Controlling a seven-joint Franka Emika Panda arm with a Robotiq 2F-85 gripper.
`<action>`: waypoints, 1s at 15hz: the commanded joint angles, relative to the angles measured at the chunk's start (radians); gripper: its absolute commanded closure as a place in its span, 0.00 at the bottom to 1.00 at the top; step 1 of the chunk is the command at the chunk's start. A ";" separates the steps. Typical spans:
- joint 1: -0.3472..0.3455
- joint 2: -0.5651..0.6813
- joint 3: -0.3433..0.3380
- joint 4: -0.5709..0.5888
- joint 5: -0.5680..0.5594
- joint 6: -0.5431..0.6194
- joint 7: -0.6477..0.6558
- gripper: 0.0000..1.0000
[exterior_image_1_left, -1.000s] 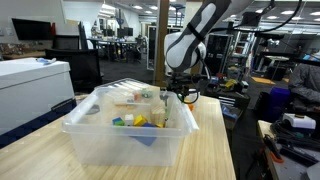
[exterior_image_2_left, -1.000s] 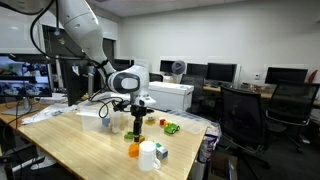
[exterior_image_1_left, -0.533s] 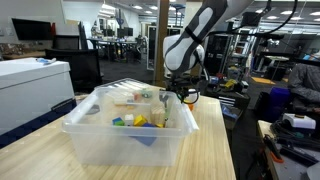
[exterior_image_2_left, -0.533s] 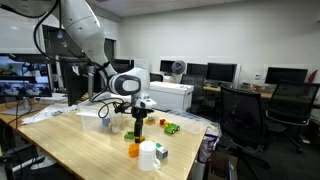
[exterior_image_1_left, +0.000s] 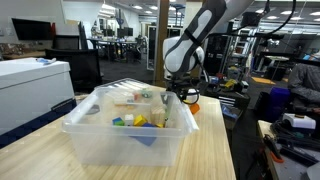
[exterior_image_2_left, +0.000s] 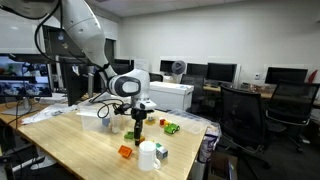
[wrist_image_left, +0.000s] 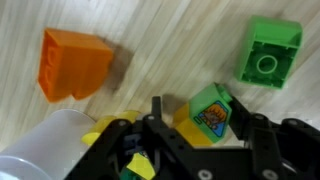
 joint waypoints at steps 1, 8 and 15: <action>0.002 0.021 -0.006 0.013 0.012 0.023 -0.033 0.63; 0.003 -0.015 -0.009 -0.006 0.017 0.056 -0.031 0.88; 0.008 -0.225 -0.026 -0.097 0.018 0.027 -0.017 0.88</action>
